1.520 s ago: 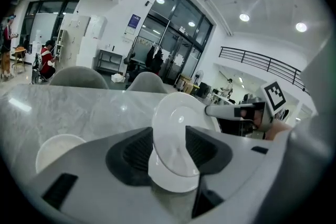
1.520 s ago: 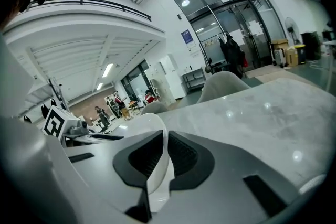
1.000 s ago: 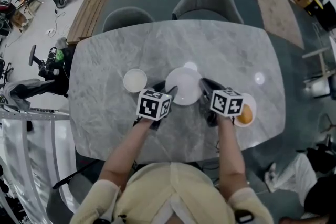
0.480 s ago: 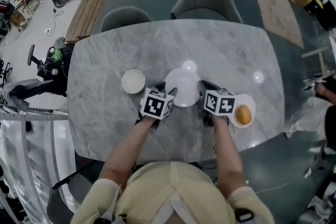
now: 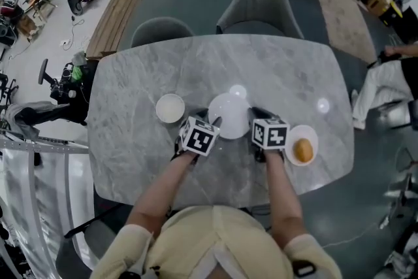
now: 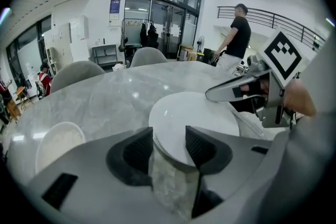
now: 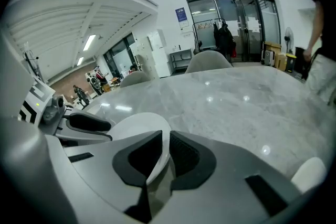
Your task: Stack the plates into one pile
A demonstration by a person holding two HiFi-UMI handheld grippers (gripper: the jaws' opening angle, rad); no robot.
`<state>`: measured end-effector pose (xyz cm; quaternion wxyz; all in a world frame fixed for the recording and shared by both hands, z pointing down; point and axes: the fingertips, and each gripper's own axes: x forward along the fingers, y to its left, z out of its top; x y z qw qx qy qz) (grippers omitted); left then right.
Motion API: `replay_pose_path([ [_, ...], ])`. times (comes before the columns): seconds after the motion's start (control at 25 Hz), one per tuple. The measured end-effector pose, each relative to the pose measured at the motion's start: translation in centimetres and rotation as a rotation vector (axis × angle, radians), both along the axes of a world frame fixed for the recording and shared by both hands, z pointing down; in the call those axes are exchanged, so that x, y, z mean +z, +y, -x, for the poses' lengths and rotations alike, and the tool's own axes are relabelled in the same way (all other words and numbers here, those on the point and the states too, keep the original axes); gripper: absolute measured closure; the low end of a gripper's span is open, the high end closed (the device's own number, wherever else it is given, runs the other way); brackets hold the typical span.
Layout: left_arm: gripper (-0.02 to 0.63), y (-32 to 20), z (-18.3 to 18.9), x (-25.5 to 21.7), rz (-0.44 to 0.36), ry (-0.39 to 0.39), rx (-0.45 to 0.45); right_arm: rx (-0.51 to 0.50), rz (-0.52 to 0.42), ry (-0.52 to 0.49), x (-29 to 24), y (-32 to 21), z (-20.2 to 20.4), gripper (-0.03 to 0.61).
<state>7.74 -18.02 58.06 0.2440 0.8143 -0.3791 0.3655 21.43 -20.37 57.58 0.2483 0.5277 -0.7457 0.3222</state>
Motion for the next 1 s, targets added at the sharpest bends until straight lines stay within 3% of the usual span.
replay_pose_path([
  [0.16,0.419,-0.2,0.5,-0.4,-0.042,-0.036,0.011,-0.017,-0.011,0.076,0.0,0.0,-0.1,0.552],
  [0.36,0.419,-0.2,1.1,-1.6,-0.079,-0.014,-0.006,-0.026,-0.052,0.156,-0.7,0.0,-0.6,0.552],
  [1.0,0.426,0.2,3.7,-10.0,-0.249,0.143,-0.052,-0.011,-0.161,0.044,-7.0,2.2,1.9,0.554],
])
